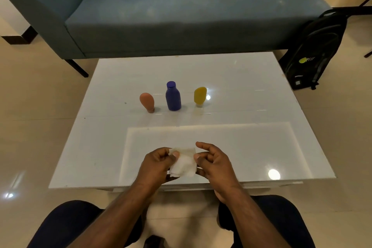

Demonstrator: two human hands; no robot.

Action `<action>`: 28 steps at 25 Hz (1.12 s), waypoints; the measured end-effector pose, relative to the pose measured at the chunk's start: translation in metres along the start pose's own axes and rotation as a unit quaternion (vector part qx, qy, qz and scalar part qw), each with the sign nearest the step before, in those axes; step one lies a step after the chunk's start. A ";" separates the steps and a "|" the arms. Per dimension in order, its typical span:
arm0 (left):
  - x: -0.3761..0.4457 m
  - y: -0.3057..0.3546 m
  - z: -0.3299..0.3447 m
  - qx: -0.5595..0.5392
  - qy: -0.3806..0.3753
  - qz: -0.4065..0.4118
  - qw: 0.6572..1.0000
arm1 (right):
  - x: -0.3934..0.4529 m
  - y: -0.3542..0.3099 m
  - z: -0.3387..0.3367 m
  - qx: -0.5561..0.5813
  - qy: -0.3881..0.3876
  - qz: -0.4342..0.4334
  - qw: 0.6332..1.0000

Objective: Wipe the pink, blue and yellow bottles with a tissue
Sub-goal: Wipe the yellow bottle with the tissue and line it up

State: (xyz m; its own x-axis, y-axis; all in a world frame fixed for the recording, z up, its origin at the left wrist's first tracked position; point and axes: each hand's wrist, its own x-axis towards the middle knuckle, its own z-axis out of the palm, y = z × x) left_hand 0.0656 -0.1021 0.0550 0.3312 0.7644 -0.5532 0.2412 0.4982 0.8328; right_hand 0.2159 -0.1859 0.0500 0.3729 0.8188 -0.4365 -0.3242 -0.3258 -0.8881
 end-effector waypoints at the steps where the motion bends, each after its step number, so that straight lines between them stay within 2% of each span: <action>1: -0.002 0.001 -0.001 0.008 -0.012 0.003 1.000 | -0.002 0.000 0.003 -0.013 -0.009 -0.001 1.000; 9: -0.009 0.000 -0.018 -0.063 -0.012 -0.029 0.998 | -0.007 -0.003 0.019 -0.076 0.004 -0.018 0.997; 13: -0.009 -0.009 -0.023 -0.028 0.028 0.017 0.999 | -0.006 0.000 0.023 -0.089 0.033 -0.040 0.995; 17: -0.011 -0.012 -0.029 -0.006 0.029 0.062 0.998 | -0.006 0.002 0.028 -0.091 0.044 -0.051 0.994; 22: -0.008 -0.021 -0.039 -0.019 0.034 0.060 0.997 | -0.006 0.007 0.037 -0.079 -0.036 -0.021 0.996; 26: -0.002 -0.024 -0.050 0.000 0.011 0.078 0.997 | -0.003 0.008 0.043 -0.077 -0.025 -0.015 0.997; 28: -0.001 -0.026 -0.054 0.005 -0.005 0.060 0.998 | -0.001 0.010 0.043 -0.090 -0.030 -0.018 0.995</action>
State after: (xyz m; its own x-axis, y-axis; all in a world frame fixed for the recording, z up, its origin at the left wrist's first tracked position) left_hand 0.0095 -0.0940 0.0353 0.3669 0.8147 -0.4491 0.2088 0.3983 0.8932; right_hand 0.1746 -0.1696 0.0479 0.3272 0.8567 -0.3987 -0.1479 -0.3703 -0.9171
